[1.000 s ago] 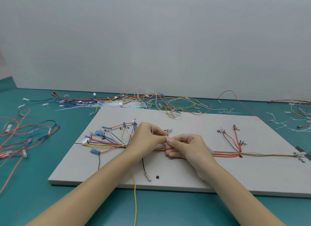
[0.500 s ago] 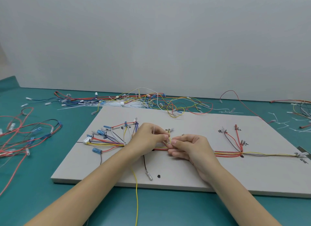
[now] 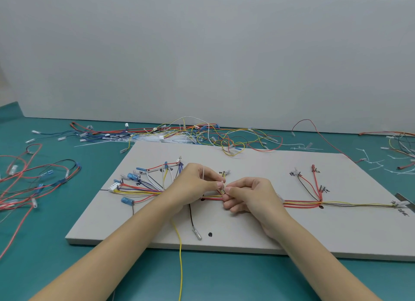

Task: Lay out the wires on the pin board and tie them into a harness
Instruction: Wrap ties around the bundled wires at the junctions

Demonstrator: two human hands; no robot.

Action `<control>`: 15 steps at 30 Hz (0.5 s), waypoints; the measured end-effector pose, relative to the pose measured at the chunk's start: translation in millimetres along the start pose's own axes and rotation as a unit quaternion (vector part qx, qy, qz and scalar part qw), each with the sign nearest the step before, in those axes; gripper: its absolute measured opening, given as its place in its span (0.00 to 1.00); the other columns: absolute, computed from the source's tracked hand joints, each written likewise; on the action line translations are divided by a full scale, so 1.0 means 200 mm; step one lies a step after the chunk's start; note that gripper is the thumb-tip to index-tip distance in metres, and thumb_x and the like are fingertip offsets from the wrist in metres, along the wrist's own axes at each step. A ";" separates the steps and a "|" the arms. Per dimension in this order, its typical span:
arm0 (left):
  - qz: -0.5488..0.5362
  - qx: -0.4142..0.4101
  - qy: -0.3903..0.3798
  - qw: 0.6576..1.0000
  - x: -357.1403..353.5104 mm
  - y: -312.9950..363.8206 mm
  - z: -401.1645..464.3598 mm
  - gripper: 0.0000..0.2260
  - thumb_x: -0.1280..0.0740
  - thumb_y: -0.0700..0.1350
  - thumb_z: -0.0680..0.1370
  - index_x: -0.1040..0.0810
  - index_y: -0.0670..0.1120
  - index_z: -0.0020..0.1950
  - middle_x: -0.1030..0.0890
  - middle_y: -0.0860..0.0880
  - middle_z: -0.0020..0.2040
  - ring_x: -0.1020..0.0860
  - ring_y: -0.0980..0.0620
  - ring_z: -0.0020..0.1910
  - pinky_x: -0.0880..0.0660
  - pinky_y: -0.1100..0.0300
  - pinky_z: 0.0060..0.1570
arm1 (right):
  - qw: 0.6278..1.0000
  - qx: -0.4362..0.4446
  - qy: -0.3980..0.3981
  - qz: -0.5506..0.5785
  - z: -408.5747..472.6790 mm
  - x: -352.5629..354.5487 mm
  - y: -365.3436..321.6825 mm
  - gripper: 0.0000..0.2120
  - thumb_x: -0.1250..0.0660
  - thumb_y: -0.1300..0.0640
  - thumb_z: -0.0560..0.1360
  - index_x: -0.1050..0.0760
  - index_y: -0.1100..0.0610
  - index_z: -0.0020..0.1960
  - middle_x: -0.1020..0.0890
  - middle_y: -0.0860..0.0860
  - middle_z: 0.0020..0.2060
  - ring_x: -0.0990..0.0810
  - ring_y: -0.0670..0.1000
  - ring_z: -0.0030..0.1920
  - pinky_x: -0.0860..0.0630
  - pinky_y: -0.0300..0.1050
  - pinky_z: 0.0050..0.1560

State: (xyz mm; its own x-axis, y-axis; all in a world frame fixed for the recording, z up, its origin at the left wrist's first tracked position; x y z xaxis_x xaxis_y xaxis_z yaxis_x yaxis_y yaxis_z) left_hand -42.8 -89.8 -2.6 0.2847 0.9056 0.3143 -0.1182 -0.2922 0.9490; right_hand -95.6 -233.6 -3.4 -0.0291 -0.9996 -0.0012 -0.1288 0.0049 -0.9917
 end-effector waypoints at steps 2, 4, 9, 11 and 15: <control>0.001 -0.001 -0.002 1.000 0.00 0.00 0.00 0.04 0.28 0.35 0.74 0.16 0.43 0.45 0.16 0.46 0.41 0.20 0.54 0.42 0.25 0.59 0.51 | 1.000 0.000 0.008 0.001 0.00 0.00 0.00 0.02 0.32 0.68 0.74 0.21 0.68 0.43 0.18 0.58 0.30 0.20 0.52 0.27 0.24 0.40 0.25; -0.008 -0.001 -0.010 1.000 0.00 0.00 0.00 0.05 0.28 0.33 0.74 0.16 0.41 0.46 0.16 0.46 0.40 0.20 0.54 0.41 0.24 0.59 0.52 | 1.000 0.001 0.016 0.005 0.00 0.00 0.01 0.03 0.32 0.68 0.75 0.21 0.67 0.43 0.18 0.57 0.29 0.20 0.52 0.26 0.25 0.39 0.24; -0.016 -0.003 -0.017 1.000 0.00 0.00 0.00 0.05 0.28 0.32 0.73 0.16 0.41 0.46 0.16 0.48 0.38 0.20 0.56 0.40 0.24 0.61 0.50 | 1.000 0.004 0.017 -0.002 0.01 0.00 0.01 0.03 0.32 0.67 0.75 0.21 0.66 0.42 0.18 0.57 0.29 0.20 0.51 0.26 0.26 0.39 0.23; -0.014 -0.004 -0.013 1.000 0.00 -0.01 0.00 0.05 0.28 0.32 0.73 0.16 0.40 0.47 0.16 0.48 0.38 0.20 0.57 0.39 0.24 0.63 0.49 | 1.000 0.004 0.015 -0.003 0.01 0.00 0.01 0.03 0.32 0.67 0.74 0.21 0.65 0.42 0.18 0.57 0.29 0.20 0.51 0.27 0.26 0.39 0.24; -0.012 -0.003 -0.013 1.000 0.00 -0.01 0.01 0.06 0.28 0.32 0.73 0.16 0.38 0.48 0.17 0.48 0.38 0.20 0.59 0.37 0.24 0.66 0.46 | 1.000 0.004 0.011 -0.005 0.01 0.00 0.01 0.04 0.32 0.67 0.74 0.21 0.64 0.41 0.18 0.57 0.29 0.20 0.52 0.27 0.26 0.39 0.24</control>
State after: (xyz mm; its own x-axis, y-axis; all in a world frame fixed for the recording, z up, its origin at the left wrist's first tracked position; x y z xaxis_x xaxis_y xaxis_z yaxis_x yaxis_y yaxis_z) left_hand -41.2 -90.5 -4.5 0.3129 0.9037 0.2922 -0.1173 -0.2685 0.9561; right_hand -93.8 -233.8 -6.0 -0.0495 -0.9987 0.0121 -0.1204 -0.0061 -0.9927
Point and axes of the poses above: each hand's wrist, its own z-axis towards the middle knuckle, its own x-axis out of the back of the hand, y = z × x, the point moved 5 cm from there along z, towards the middle knuckle
